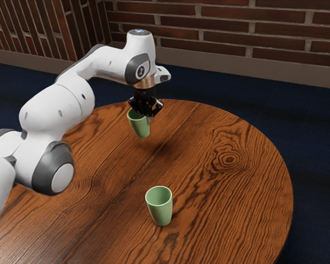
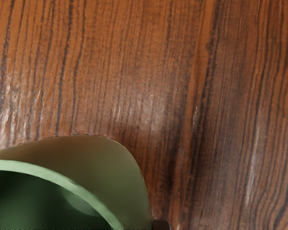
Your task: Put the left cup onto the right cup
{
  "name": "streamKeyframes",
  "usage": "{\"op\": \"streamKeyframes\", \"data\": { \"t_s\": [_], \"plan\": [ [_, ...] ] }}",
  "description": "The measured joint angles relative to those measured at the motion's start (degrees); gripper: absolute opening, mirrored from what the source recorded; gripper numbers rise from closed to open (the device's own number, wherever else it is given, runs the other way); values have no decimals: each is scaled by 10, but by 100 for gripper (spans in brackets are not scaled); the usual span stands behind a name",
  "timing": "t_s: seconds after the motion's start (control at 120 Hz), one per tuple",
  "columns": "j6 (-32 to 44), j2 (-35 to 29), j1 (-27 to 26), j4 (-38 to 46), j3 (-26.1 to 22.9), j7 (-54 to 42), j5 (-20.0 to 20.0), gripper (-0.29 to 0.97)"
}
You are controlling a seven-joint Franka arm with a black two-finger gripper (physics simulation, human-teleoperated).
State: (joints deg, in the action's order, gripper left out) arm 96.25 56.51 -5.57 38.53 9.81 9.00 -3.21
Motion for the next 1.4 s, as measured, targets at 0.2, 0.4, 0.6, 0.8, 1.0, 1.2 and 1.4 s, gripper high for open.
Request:
{"op": "streamKeyframes", "data": {
  "t_s": [0.2,0.4,0.6,0.8,1.0,1.2,1.4],
  "plan": [
    [-6,-120,-6,141,-34,5,-3,-10],
    [-3,-205,-30,264,-71,16,2,-11],
    [9,-273,-68,368,-79,30,13,-11],
    [48,-363,-107,490,-81,46,23,-11],
    [76,-439,-143,575,-83,69,34,-10],
    [96,-467,-163,622,-86,89,38,-11],
    [120,-469,-165,645,-88,103,38,-10]
  ]
}}
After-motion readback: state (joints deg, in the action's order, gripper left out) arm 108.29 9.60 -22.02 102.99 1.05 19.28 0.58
